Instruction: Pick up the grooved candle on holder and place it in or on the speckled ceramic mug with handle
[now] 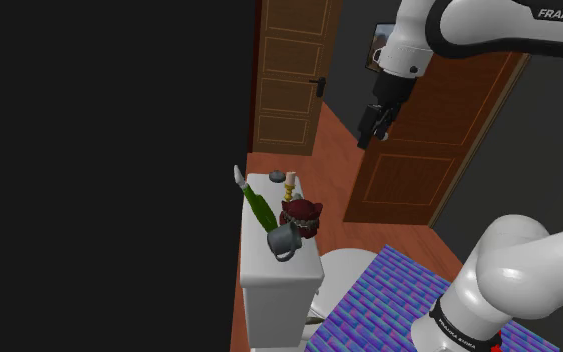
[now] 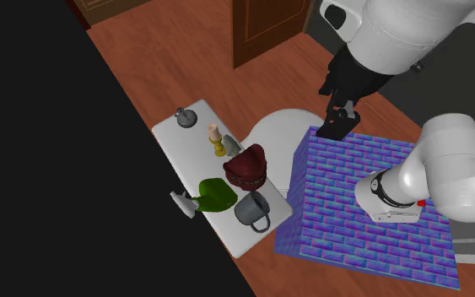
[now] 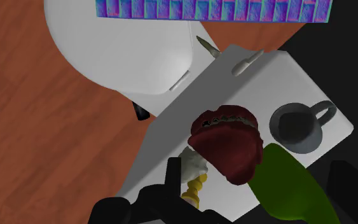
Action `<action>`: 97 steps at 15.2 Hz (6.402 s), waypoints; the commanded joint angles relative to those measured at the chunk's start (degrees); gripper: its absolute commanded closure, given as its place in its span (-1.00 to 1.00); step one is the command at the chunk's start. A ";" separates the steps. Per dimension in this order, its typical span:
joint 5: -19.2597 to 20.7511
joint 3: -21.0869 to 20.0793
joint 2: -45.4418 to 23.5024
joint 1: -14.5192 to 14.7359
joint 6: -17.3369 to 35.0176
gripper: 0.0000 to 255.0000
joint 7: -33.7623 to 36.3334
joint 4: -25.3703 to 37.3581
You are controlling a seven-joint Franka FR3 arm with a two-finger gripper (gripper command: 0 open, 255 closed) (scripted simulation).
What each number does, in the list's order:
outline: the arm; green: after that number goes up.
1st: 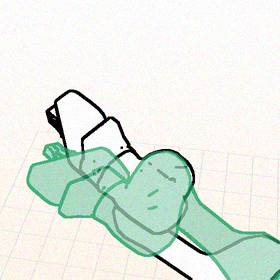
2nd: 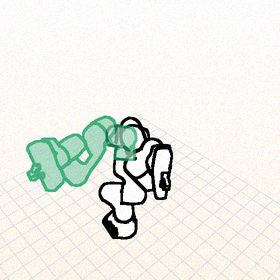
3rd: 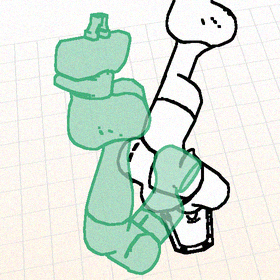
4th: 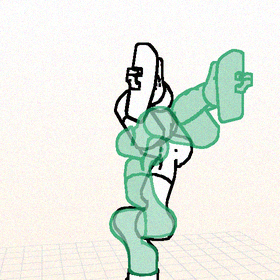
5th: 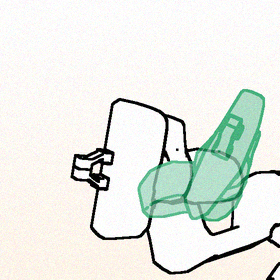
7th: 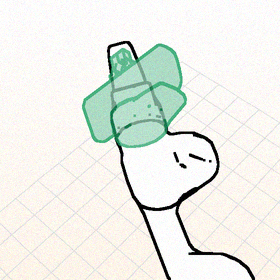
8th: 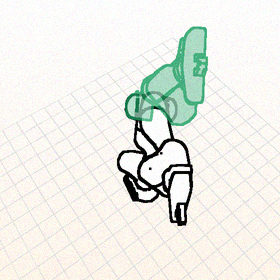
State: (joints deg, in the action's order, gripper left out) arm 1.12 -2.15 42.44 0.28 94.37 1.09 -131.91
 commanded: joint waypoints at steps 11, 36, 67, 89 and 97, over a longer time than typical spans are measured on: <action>-1.16 1.46 -13.70 -1.47 21.34 -1.00 1.89 -4.92; -6.24 3.37 -46.85 -2.35 51.00 -1.00 1.58 2.33; -4.98 3.52 -40.28 -2.43 38.98 1.00 2.90 7.81; -3.70 0.35 -29.17 -0.33 26.40 1.00 9.45 9.55; -4.59 -5.90 -18.92 3.35 24.45 1.00 18.79 1.58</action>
State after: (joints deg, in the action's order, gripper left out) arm -3.21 -7.28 21.87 3.14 118.87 18.74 -128.77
